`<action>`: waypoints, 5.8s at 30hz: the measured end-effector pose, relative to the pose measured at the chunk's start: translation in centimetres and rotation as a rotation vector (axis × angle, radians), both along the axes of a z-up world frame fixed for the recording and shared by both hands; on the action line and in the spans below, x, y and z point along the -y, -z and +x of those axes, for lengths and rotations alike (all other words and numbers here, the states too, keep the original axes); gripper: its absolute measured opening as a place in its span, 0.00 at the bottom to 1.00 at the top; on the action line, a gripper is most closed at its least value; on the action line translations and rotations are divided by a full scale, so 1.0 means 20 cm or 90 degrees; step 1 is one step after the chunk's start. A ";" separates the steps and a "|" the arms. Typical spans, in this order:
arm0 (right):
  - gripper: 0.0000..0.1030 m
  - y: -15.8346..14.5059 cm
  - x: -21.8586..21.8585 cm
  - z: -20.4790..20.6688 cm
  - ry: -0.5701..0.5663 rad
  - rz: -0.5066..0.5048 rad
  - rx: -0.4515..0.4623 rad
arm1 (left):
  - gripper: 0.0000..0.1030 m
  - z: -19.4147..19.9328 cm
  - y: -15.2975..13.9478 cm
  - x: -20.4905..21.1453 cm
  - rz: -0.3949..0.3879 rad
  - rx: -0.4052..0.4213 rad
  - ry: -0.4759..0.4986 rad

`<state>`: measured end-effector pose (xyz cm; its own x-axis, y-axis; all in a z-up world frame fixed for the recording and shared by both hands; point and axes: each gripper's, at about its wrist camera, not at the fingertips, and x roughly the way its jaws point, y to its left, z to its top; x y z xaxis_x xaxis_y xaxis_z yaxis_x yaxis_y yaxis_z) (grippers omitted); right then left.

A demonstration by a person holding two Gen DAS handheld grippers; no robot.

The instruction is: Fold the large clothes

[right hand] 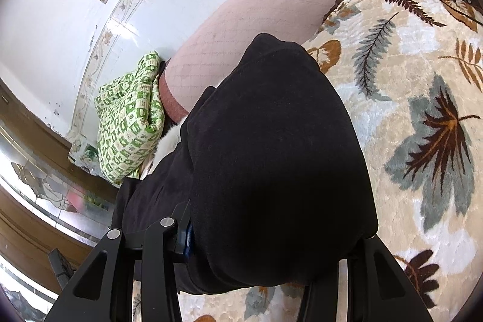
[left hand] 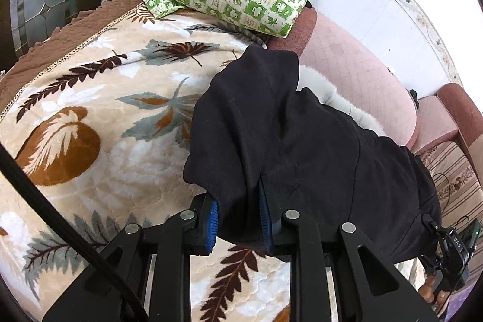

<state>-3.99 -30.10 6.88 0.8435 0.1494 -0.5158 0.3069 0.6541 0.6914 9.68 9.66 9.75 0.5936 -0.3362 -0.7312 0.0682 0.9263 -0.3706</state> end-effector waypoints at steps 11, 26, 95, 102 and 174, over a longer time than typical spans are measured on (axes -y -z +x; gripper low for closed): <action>0.82 0.20 0.06 0.02 0.018 0.064 -0.061 | 0.72 0.07 0.15 -0.06 -0.069 -0.031 0.002; 0.97 0.36 0.03 -0.04 0.045 0.136 -0.088 | 0.80 0.24 0.34 -0.15 -0.206 -0.091 0.036; 0.41 0.10 -0.05 0.18 0.024 -0.176 -0.044 | 0.86 0.27 0.17 0.04 0.099 0.011 -0.061; 0.41 0.09 0.12 0.07 0.146 -0.209 -0.087 | 0.86 0.26 0.12 -0.08 0.069 0.017 -0.100; 0.88 0.06 -0.89 -0.95 0.045 -0.495 -0.123 | 0.98 -1.40 -0.11 0.17 0.236 0.214 0.052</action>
